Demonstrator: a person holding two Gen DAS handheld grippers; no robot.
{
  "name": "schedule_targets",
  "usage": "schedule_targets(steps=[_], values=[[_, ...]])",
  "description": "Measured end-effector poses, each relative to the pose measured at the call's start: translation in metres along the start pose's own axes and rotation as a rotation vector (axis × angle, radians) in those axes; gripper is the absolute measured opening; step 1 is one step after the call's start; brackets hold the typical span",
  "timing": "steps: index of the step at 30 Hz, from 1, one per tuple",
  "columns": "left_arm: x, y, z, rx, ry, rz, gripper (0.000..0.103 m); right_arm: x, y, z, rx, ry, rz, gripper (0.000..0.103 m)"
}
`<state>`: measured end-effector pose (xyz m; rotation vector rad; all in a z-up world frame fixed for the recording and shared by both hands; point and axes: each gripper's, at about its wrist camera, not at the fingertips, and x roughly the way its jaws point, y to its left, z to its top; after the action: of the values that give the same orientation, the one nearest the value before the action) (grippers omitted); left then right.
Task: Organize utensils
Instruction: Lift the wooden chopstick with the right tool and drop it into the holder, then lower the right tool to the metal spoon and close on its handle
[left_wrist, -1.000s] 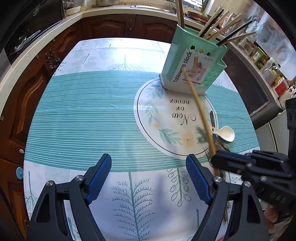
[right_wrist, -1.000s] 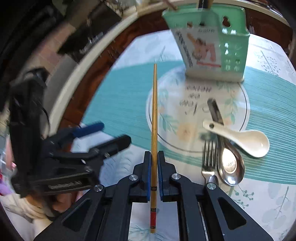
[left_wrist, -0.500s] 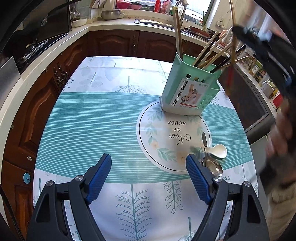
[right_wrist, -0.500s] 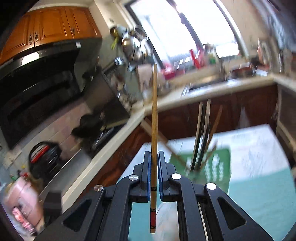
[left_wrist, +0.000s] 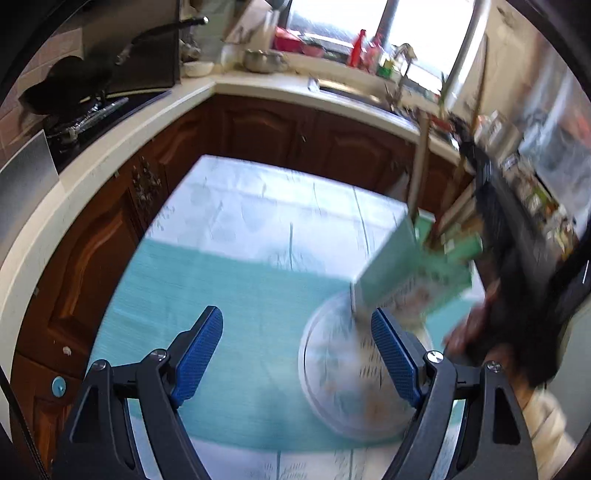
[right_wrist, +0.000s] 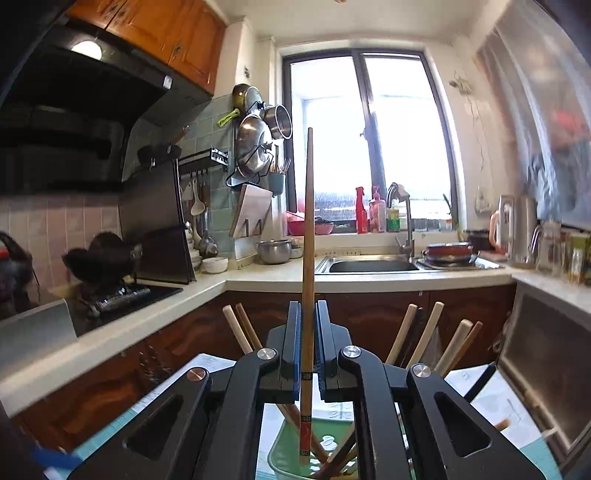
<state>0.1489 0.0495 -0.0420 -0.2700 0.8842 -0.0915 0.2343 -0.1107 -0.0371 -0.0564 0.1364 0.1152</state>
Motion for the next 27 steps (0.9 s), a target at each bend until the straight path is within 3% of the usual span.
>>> schedule_targets(steps=[7,14,15,17,19,27], values=[[0.004,-0.005,0.05,-0.063,-0.104,-0.026,0.081,0.038,0.022,-0.04,-0.039,0.053,-0.039,0.006],[0.012,-0.015,0.045,-0.039,-0.09,-0.039,0.081,0.055,0.026,-0.069,-0.062,0.179,0.008,0.009],[0.013,-0.015,0.043,-0.034,-0.087,-0.035,0.082,0.052,0.025,-0.07,-0.055,0.183,0.009,0.011],[0.013,-0.014,0.038,-0.034,-0.08,-0.032,0.083,0.042,0.024,-0.07,-0.041,0.184,0.011,0.028],[0.011,-0.012,0.033,-0.039,-0.07,-0.038,0.083,0.031,0.024,-0.07,-0.027,0.166,0.009,0.035],[0.001,-0.012,0.004,-0.018,-0.017,-0.042,0.084,-0.048,0.009,-0.058,0.025,0.222,0.028,0.035]])
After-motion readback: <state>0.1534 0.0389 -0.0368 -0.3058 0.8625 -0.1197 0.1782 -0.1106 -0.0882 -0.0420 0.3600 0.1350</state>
